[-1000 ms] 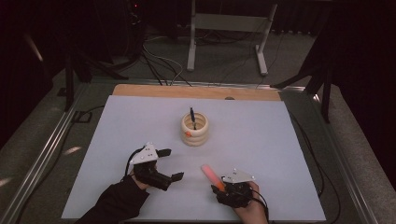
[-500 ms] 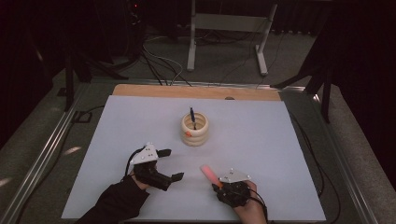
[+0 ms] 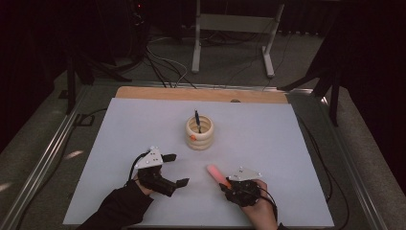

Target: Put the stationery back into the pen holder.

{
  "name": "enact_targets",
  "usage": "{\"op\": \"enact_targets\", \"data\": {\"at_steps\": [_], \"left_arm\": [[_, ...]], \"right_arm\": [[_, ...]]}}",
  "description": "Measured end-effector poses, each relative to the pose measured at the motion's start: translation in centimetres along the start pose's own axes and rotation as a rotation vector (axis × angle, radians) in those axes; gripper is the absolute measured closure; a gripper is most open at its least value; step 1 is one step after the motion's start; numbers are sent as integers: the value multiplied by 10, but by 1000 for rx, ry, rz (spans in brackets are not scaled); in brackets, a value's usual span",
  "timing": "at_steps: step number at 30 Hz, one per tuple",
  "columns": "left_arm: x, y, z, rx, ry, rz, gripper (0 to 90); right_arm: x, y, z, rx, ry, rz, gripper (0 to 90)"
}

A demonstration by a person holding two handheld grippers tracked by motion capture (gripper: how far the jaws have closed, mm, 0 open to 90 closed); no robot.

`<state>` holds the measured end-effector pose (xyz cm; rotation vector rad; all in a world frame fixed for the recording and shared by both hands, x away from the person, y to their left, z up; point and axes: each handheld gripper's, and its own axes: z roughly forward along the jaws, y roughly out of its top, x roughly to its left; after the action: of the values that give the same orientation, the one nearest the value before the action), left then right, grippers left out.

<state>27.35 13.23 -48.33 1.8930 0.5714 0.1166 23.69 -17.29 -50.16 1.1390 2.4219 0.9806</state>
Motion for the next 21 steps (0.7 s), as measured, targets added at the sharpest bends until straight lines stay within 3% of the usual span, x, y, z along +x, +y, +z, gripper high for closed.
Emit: {"op": "enact_targets", "data": {"at_steps": [9,21], "left_arm": [[-3,3,3,20,-13,40,3],[-7,9,5,23,-26,129,4]], "right_arm": [[-17,18,-6,16,76,13,643],[-23,37,-8,2,124,-20,643]]}}
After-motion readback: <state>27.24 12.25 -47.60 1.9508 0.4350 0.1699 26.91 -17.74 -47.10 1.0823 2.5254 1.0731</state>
